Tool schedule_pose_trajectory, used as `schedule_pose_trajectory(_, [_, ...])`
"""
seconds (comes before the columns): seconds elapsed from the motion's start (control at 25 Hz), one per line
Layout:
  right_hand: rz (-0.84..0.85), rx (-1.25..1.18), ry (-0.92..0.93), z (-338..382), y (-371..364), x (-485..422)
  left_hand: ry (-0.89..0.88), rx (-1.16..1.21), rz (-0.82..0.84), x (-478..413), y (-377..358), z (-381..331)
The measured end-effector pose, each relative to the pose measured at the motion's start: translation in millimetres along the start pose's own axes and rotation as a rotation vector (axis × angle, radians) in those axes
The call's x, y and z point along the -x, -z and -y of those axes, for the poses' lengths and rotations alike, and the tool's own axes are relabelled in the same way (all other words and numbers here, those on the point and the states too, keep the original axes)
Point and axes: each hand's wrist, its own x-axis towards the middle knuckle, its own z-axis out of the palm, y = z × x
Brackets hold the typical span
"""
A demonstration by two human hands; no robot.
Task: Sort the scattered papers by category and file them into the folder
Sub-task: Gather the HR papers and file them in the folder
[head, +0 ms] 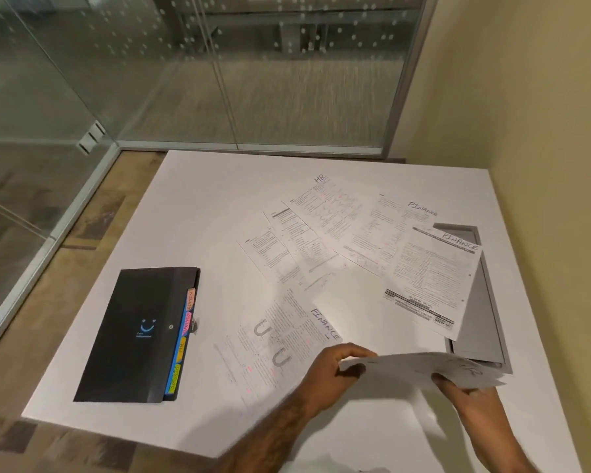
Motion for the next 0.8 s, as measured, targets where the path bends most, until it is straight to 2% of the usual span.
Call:
schedule_pose_trajectory(0.12, [-0.057,-0.004,-0.038,-11,-7,0,0.145,-0.058,-0.008,-2,0,13])
schedule_pose_trajectory(0.4, [-0.075,0.043,-0.123,-5,-25,2,0.201,-0.053,0.008,1,5,18])
schedule_pose_trajectory(0.64, [-0.024,-0.029,-0.104,46,-53,-6,0.217,0.090,-0.043,1,40,6])
schedule_pose_trajectory(0.8, [0.126,-0.033,-0.117,70,-86,-26,0.226,0.216,-0.056,5,85,2])
